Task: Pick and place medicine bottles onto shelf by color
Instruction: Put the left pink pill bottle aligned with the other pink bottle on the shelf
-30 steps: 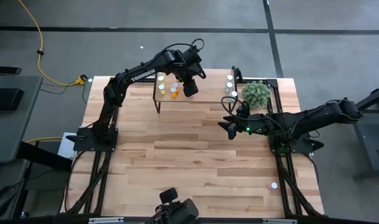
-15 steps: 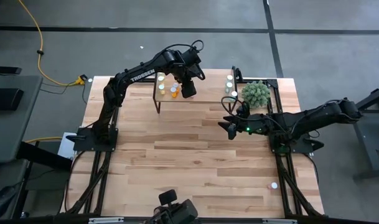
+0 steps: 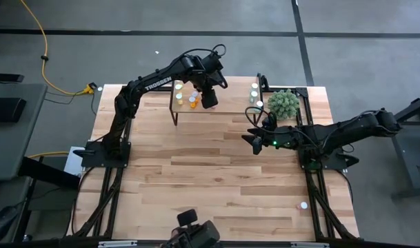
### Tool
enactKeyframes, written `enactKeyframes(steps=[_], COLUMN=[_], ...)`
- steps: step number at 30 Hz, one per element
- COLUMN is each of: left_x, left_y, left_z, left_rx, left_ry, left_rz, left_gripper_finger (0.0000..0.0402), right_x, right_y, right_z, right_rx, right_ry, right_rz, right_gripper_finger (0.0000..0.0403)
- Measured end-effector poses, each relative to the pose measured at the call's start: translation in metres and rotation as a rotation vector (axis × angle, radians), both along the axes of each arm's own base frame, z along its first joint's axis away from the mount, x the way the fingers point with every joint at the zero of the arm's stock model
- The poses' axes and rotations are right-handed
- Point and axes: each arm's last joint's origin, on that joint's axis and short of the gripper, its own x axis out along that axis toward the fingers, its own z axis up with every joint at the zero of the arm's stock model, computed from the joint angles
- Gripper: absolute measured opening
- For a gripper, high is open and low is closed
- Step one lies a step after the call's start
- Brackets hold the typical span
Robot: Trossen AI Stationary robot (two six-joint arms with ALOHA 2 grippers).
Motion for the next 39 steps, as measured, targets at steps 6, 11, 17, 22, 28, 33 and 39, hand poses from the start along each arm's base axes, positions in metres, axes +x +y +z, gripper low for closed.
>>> enactKeyframes(steps=[6,11,17,22,28,33,39], left_x=[0.0009,0.0009,0.0010,0.0018,0.0017,0.0012,0.0006], left_y=[0.0008,0.0009,0.0009,0.0015,0.0015,0.0022,0.0020], left_z=[0.0006,0.0005,0.0005,0.0010,0.0010,0.0011,0.0025], left_rx=[0.010,0.011,0.011,0.012,0.014,0.032,0.032], left_ry=[-0.010,-0.010,-0.011,-0.023,-0.022,-0.010,-0.014], left_rz=[-0.006,-0.005,-0.003,0.012,0.013,0.023,0.026], left_gripper_finger=[0.0131,0.0165,0.0188,0.0193,0.0193,0.0194,0.0194], right_x=[0.0000,0.0000,0.0000,0.0000,0.0000,0.0000,0.0000], right_y=[0.0000,0.0000,0.0000,0.0000,0.0001,0.0001,0.0000], right_z=[0.0000,0.0000,0.0000,0.0000,0.0000,0.0000,0.0000], right_rx=[0.000,0.000,0.000,0.000,0.000,0.000,0.000], right_ry=[0.000,0.000,0.000,0.000,0.000,0.000,0.001], right_rz=[0.000,0.000,0.001,0.001,0.001,0.001,0.001], right_gripper_finger=[0.0236,0.0236,0.0236,0.0236,0.0236,0.0236,0.0236])
